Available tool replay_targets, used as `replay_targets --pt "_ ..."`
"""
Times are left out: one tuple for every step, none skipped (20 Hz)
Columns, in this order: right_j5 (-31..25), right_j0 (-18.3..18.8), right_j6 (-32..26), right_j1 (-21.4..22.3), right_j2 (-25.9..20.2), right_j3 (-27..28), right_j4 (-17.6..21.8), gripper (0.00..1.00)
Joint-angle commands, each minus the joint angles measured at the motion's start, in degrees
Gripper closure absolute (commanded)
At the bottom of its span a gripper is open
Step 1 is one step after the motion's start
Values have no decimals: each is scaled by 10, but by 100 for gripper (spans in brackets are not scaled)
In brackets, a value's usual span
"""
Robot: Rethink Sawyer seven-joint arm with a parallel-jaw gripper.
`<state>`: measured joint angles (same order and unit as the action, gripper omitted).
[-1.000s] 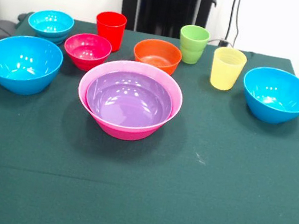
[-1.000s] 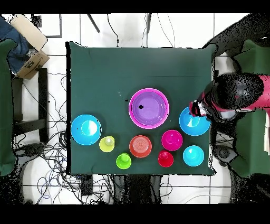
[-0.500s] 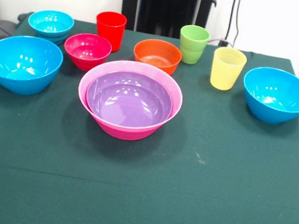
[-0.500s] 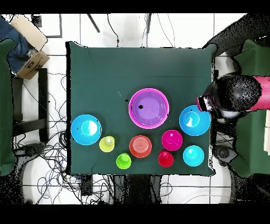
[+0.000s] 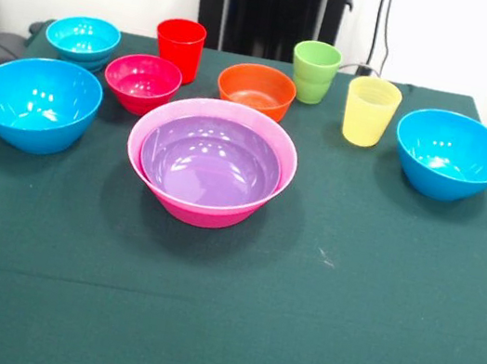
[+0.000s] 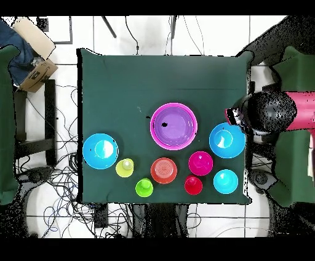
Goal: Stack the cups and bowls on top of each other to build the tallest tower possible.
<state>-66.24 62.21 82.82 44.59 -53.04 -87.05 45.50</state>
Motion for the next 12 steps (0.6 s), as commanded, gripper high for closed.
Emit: replay_targets --pt "88 -10 -150 -66 24 -70 60 0" --pt "90 -8 -151 -67 24 -70 58 0" --pt "90 -8 -152 -68 25 -69 57 0" --pt "91 -10 -151 -70 27 -67 57 0" --pt "93 -11 -150 -72 29 -65 58 0" --pt "94 -12 -151 -73 30 -65 59 0" --pt "97 -13 -150 -74 31 -64 60 0" --pt "97 -14 -149 -76 33 -63 60 0" --pt "99 -12 -149 -77 33 -63 60 0" --pt "96 -12 -150 -79 34 -60 59 0" --pt "94 -9 -154 -81 32 -59 55 0" --pt "90 -7 -160 -84 30 -55 51 0"
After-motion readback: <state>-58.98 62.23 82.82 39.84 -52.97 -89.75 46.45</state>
